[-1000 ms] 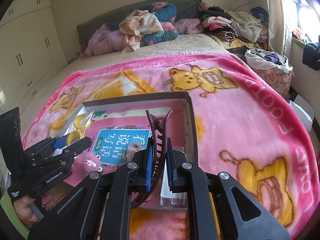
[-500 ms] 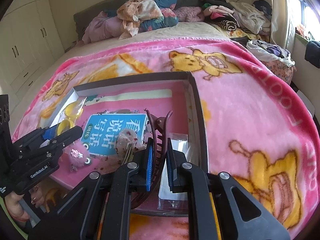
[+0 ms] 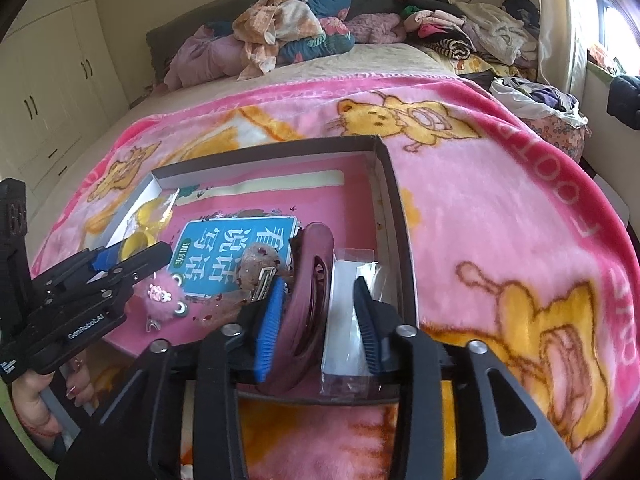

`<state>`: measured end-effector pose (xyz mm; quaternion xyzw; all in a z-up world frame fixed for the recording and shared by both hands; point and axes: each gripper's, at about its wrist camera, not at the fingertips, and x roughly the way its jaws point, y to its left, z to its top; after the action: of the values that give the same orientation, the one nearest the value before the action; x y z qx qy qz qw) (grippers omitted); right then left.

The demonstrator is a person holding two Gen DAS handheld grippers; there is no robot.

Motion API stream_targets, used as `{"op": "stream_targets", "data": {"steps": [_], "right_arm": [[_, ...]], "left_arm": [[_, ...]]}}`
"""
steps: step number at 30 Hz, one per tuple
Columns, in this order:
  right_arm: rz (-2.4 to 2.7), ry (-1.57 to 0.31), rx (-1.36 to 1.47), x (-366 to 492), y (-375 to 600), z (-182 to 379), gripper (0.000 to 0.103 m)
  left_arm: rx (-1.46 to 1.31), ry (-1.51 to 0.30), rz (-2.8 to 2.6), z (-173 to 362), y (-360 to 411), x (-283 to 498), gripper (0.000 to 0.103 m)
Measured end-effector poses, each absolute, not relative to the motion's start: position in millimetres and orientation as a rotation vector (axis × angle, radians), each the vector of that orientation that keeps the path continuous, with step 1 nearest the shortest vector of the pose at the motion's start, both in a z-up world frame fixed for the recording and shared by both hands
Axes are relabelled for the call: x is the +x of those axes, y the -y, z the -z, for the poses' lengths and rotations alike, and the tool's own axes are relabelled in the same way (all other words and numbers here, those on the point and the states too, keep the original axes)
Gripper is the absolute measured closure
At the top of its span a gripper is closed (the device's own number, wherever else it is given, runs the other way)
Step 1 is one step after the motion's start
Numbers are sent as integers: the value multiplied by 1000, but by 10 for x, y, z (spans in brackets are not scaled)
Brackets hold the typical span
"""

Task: Organize jewelry
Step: 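Lower and release the bracelet bag into the box with left while right releases the claw clip, then lift both open grippers out of the box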

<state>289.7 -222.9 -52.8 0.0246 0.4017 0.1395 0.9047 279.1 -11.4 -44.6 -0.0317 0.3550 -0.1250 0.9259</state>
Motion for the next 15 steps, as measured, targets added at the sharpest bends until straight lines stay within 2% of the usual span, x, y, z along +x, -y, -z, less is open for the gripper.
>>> {"op": "stream_targets", "data": {"steps": [3, 5, 15], "right_arm": [[-285, -813, 55, 2845, 2257, 477, 56], [-287, -801, 59, 2810, 2274, 442, 55], [-277, -746, 48, 2595, 2316, 301, 40]], "left_arm": [[-64, -725, 256, 441, 108, 2794, 63], [-62, -716, 256, 425, 96, 2779, 57], [-55, -685, 245, 327, 73, 2642, 39]]}}
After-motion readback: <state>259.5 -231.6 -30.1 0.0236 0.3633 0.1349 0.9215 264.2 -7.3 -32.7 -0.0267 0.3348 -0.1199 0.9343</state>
